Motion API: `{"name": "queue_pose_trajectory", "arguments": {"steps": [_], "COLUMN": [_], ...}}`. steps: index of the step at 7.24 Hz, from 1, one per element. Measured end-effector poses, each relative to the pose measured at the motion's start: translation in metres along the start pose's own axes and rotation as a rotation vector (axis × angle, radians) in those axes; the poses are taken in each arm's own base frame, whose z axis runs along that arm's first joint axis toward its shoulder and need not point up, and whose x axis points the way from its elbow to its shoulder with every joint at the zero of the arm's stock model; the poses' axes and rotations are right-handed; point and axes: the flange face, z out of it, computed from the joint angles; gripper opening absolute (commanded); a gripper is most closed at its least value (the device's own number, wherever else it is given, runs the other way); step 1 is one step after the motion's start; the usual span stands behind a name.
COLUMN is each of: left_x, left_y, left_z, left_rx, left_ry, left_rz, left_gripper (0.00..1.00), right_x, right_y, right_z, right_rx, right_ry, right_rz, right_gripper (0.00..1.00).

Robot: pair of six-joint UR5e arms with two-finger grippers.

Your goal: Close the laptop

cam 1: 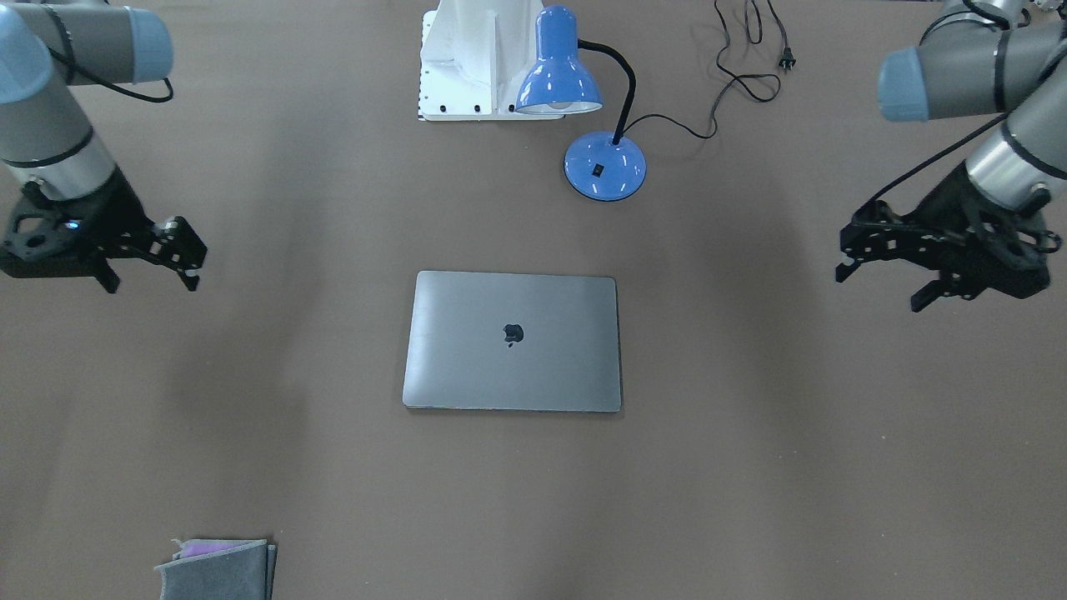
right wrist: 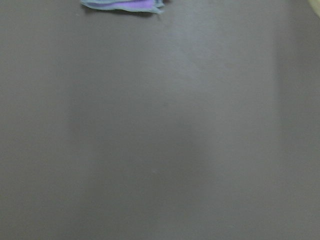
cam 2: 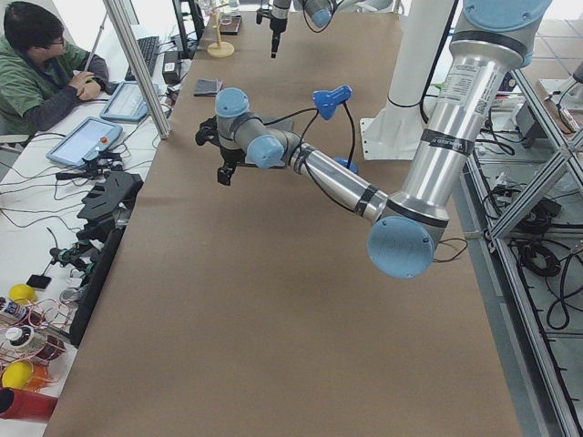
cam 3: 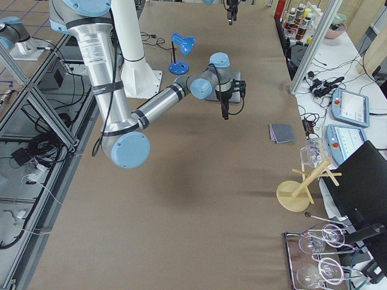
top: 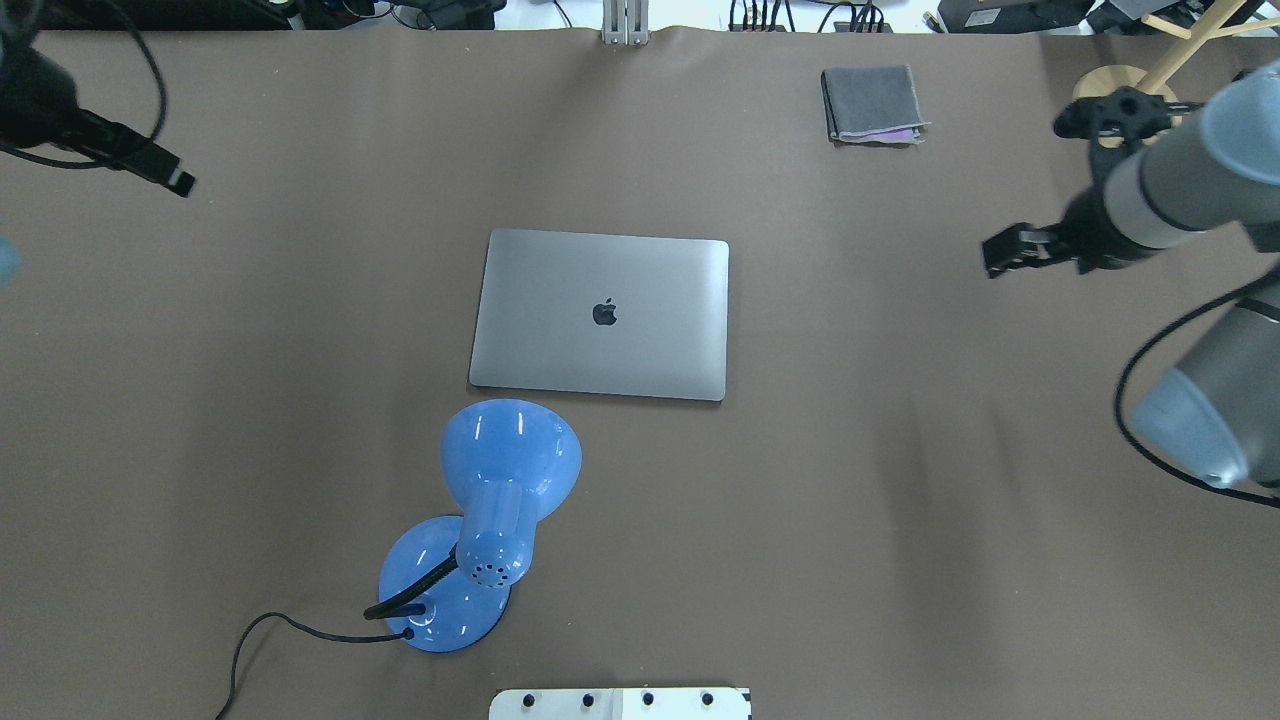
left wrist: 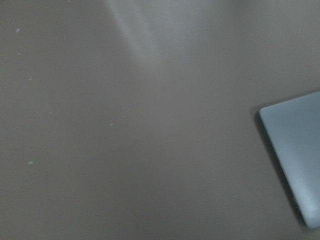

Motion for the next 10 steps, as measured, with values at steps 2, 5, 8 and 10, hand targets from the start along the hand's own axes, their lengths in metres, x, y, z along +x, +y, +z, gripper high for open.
{"name": "queue_pose_trajectory", "arguments": {"steps": [2,5,8,10], "left_x": [-0.107,-0.225,-0.236,-0.234], "left_y": [0.060,0.201,0.247,0.246], "left_z": [-0.022,-0.034,-0.040,-0.040], "left_rx": [-0.089,-0.138,-0.143,-0.168], "left_ry": [-0.079,-0.125,-0.121,-0.126], "left_rz": [-0.016,-0.184,-0.249,-0.261], "left_gripper": [1.00,1.00,1.00,1.00], "right_x": [0.123,0.233,0.256,0.271], "right_y": [0.039,0.101,0.108,0.106], "right_z": [-0.008,-0.001,0.006,-0.004], "right_rx": [-0.075,-0.189,-0.195,-0.202], "right_ry": [0.055,0.070,0.065,0.059], "right_rz": [-0.078,0.005,0.008,0.003], "right_gripper": [1.00,1.00,1.00,1.00]}}
